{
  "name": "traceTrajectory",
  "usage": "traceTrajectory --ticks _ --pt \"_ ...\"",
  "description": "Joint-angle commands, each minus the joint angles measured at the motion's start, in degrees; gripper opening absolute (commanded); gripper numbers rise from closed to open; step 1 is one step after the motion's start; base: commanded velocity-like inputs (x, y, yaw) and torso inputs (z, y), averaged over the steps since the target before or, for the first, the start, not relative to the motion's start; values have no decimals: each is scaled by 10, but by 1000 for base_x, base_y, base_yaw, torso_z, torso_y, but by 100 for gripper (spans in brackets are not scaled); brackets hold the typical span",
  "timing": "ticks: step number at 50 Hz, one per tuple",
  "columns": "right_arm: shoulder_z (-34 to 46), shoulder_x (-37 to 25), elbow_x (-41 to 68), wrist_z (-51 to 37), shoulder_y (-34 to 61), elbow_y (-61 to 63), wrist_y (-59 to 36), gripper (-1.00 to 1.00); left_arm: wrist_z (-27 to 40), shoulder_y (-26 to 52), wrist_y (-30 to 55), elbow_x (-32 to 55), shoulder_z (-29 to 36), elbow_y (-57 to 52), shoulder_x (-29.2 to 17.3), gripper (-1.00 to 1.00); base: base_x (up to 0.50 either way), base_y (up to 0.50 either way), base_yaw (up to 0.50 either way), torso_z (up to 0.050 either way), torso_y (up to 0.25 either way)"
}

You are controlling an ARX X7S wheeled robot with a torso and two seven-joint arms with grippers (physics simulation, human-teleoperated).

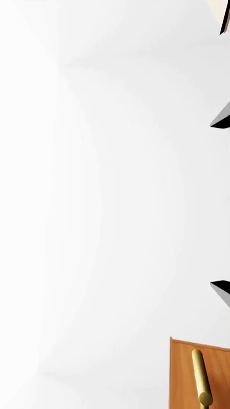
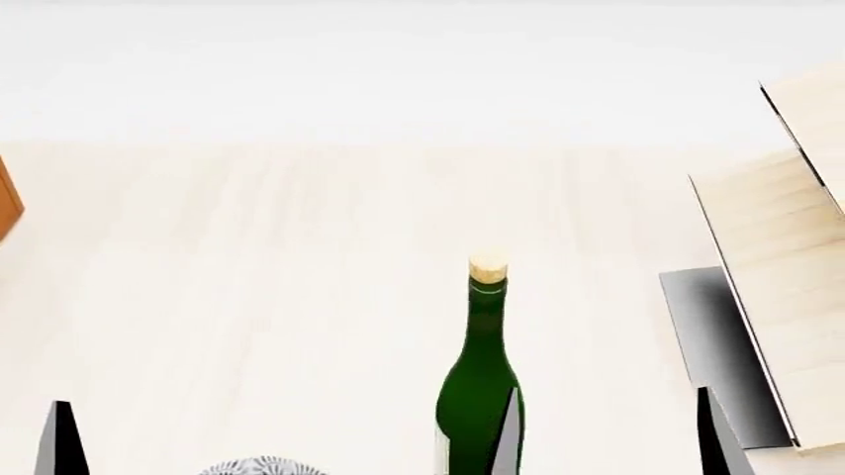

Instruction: Put the wine bottle on the wine rack.

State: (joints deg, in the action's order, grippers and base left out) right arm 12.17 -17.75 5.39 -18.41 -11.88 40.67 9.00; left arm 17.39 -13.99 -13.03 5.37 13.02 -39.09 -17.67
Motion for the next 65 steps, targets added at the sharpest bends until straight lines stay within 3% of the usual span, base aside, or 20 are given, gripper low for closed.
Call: traceTrajectory --ticks 1,65 --pt "1 -3 1 -3 3 -1 -2 100 2 2 -1 1 1 3 -3 100 0 -102 0 0 0" --pt "15 -15 -1 -16 5 -5 1 100 18 5 -2 1 13 1 -14 100 0 -102 0 0 0"
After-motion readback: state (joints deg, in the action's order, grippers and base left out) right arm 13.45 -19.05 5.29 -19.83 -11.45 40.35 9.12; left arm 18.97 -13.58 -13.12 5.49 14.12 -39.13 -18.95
